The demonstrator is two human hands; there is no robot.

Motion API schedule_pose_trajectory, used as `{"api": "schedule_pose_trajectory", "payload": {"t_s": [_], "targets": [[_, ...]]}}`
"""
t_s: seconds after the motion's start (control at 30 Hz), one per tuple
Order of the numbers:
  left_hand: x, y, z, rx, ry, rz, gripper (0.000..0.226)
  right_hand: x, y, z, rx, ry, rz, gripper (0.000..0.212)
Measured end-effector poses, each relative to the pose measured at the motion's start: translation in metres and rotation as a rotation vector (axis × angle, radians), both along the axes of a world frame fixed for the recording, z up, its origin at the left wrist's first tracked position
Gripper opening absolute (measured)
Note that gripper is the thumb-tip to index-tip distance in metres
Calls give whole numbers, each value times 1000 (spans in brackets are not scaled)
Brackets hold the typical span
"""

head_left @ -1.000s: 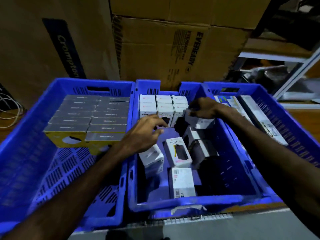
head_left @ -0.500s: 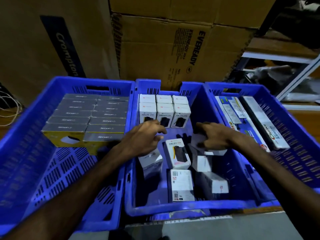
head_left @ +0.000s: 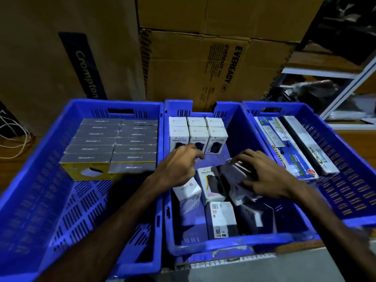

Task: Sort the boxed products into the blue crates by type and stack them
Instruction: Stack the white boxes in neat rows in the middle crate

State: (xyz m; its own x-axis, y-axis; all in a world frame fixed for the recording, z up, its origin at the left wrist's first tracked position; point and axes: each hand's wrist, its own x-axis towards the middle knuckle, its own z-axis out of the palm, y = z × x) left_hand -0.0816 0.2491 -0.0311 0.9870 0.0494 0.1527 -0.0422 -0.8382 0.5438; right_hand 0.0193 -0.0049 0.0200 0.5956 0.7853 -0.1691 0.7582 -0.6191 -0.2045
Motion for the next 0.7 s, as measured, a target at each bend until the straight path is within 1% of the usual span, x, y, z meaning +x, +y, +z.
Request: {"api": "schedule_pose_trajectory", "payload": {"t_s": [0.1, 0.23, 0.3, 0.43, 0.5, 0.57, 0.6, 0.63, 0.7], "targets": [[1, 1, -1, -29, -19, 12, 33, -23, 4, -2, 62, -34, 68, 56], [3, 3, -3, -54, -61, 16, 36, -66, 19, -6, 57, -83, 226, 51], [3, 3, -1, -57, -74, 21, 40, -83, 24, -10, 70, -42, 282, 47], [3, 4, 0, -97, -118, 24, 48, -93, 31, -27, 248, 341, 205, 24], [3, 5, 1, -128, -131, 39, 50, -93, 29, -39, 341, 415, 139, 17], [3, 6, 2, -154, -137, 58, 52, -90, 26, -44, 450, 486, 19, 15], [2, 6, 3, -166, -142, 62, 53, -87, 26, -44, 502, 504, -34, 16], [2, 6, 4, -183, -150, 65, 54, -83, 26, -43, 549, 480, -59, 17], [1, 3, 7, -260, -144, 94, 54, -72, 31, -41, 572, 313, -36, 20]]}}
